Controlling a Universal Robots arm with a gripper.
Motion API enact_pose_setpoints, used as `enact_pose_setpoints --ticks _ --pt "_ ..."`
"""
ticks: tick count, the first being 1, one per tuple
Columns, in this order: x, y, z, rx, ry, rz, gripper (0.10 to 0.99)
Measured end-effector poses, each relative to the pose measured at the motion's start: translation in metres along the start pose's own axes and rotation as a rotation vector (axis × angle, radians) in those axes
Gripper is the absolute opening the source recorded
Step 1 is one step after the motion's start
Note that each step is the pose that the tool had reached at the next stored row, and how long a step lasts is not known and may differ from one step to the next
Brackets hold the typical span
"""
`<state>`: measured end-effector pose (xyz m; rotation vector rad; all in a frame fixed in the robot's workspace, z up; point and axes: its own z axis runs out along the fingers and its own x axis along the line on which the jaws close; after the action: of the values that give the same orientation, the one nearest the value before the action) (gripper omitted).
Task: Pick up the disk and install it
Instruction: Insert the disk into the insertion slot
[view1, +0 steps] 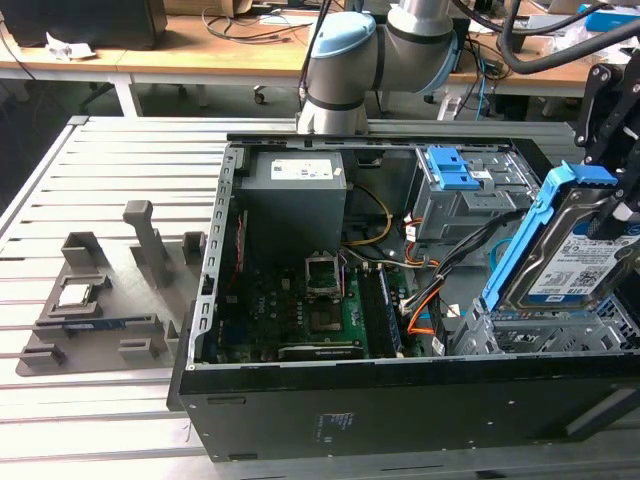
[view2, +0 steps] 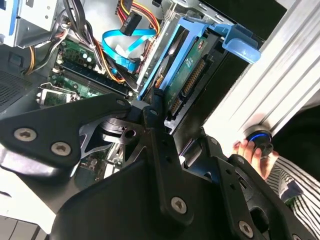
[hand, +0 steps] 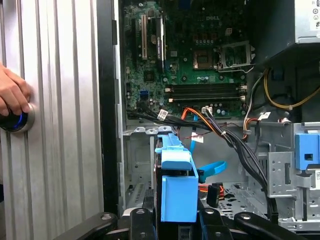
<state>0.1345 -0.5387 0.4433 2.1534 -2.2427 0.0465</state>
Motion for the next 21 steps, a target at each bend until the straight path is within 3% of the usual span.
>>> enact_pose_setpoints --ticks 9,21 --pt "-0.0008 -0.0020 0.0070 0.000 0.0003 -0.004 0.361" --pt "-0.0022 -0.0019 0.0387 0.000 0.0004 -0.005 0.361"
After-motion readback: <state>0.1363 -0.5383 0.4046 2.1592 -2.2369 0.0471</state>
